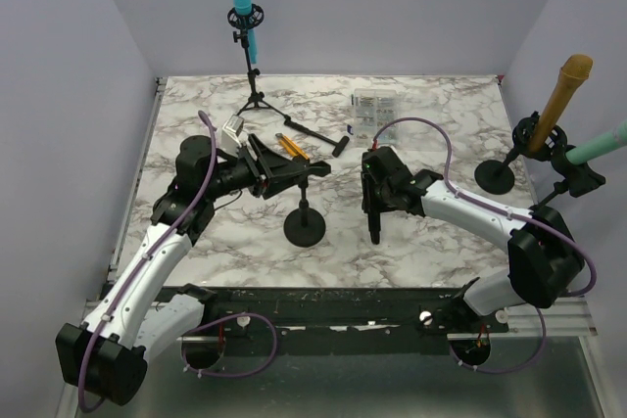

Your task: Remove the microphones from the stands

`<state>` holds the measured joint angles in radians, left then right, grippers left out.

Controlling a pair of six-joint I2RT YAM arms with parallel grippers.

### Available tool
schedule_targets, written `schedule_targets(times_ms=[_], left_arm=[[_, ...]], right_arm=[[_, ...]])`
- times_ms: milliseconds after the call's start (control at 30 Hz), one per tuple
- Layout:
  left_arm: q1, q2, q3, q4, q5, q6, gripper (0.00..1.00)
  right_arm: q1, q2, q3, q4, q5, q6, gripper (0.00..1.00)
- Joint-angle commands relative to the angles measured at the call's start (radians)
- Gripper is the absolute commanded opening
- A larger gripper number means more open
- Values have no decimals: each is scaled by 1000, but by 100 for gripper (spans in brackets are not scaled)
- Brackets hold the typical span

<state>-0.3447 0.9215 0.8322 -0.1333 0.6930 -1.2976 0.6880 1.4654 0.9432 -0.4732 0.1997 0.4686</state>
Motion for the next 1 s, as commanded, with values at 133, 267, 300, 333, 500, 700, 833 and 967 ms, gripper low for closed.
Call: schedule_targets(times_ms=[133,267,300,333,500,700,833,967], left_arm=[[-14,1,-49,58,-2,-2,37],[-14,-5,-73,34,-28,40,27],[-14,-8,-82,37,-34,43,23],[-14,-10,-93,37,-40,47,20],[-14,-20,-126,-12,-76,82,10],[-14,-30,-143,-66,-117,117,9],[-14,-21,-139,-52,-113,109,10],[-14,-20,-125,-52,-106,109,20]], right_arm=[[-2,9,19,24,-24,-15,1],[-1,7,16,25,-30,-16,1],[-2,7,16,25,-30,-16,1],[-2,6,14,25,-30,-15,1],[-2,1,8,27,-33,-18,1],[-1,4,-1,37,-32,-13,1],[-1,38,6,26,-2,12,1],[-1,81,12,21,22,38,0]])
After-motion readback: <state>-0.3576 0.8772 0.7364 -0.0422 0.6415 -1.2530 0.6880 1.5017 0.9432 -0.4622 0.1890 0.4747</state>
